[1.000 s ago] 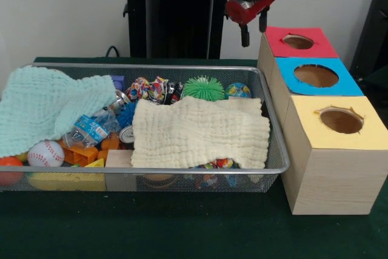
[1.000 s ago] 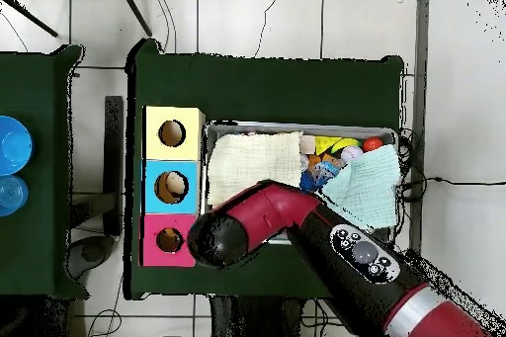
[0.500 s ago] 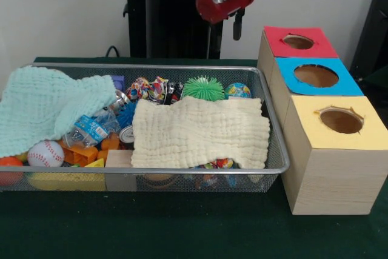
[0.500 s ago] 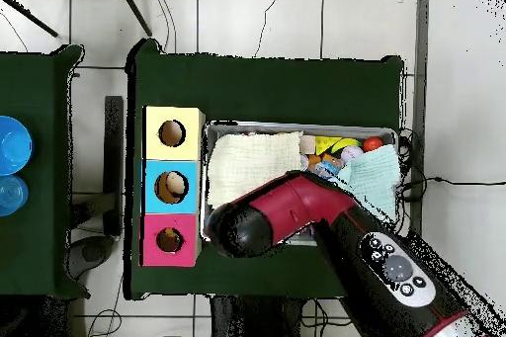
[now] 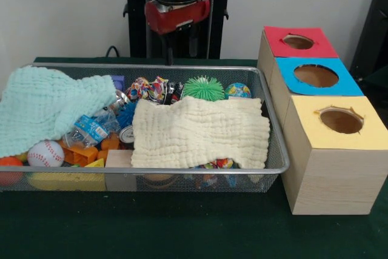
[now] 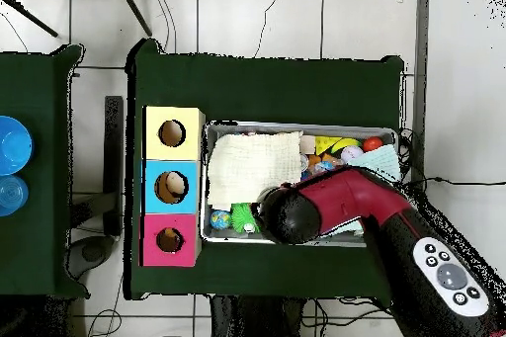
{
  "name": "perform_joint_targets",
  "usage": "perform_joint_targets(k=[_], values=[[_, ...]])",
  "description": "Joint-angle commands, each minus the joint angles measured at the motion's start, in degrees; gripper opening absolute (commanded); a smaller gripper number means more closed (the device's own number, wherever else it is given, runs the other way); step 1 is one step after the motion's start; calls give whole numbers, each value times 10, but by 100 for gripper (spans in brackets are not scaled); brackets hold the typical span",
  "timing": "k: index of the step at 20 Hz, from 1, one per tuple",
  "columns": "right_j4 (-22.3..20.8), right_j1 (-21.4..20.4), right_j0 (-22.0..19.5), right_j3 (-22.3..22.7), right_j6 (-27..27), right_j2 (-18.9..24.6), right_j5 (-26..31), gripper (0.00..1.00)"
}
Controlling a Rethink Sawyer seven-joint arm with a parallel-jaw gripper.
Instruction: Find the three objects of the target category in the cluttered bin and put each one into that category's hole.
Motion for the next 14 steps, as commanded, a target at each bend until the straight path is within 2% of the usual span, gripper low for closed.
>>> perform_joint_targets(k=[1,7,14], values=[[-88,75,-21,-107,-196,-31,52,100],[-127,95,-30,-143,-252,-36,81,100],[-220,92,6,-184,-297,-81,124,100]])
